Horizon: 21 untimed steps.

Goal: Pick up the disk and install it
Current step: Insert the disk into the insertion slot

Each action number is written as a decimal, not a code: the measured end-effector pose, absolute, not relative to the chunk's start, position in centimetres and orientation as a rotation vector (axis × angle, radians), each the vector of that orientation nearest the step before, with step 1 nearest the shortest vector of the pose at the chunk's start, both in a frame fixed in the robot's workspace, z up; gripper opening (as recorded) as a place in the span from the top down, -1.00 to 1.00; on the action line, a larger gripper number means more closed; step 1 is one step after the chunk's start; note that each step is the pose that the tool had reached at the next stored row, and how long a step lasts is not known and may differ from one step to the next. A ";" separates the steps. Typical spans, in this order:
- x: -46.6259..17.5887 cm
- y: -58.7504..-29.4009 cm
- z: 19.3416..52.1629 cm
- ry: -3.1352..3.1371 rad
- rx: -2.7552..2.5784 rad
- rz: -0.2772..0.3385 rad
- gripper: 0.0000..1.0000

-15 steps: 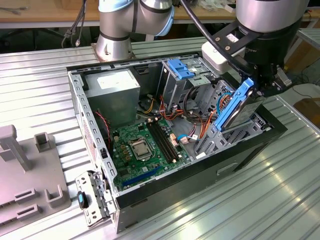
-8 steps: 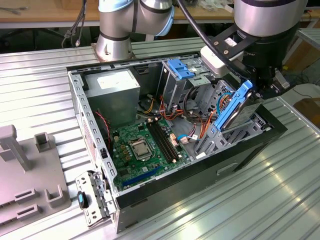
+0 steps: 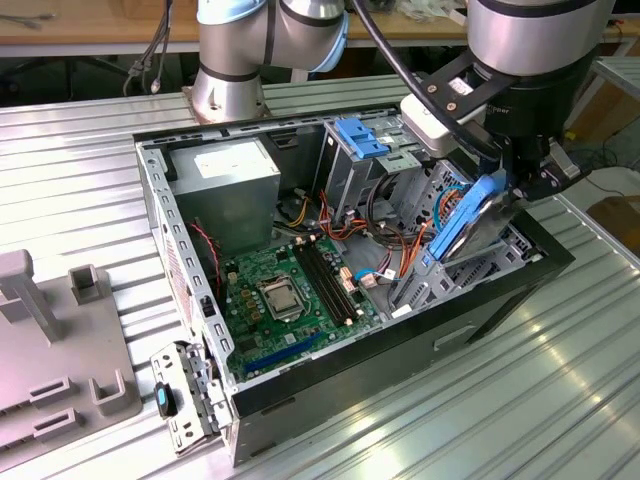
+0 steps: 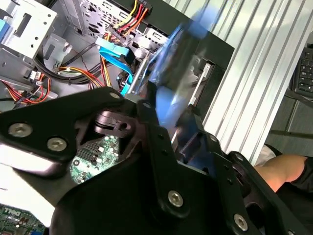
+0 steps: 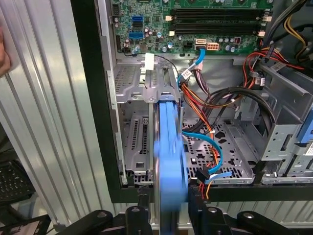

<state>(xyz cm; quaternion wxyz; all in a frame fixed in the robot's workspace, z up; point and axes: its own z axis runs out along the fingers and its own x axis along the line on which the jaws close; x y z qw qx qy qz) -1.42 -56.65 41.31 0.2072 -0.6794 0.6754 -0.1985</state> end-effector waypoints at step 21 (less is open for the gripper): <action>2.5 -56.2 41.2 1.987 -1.994 -0.401 0.79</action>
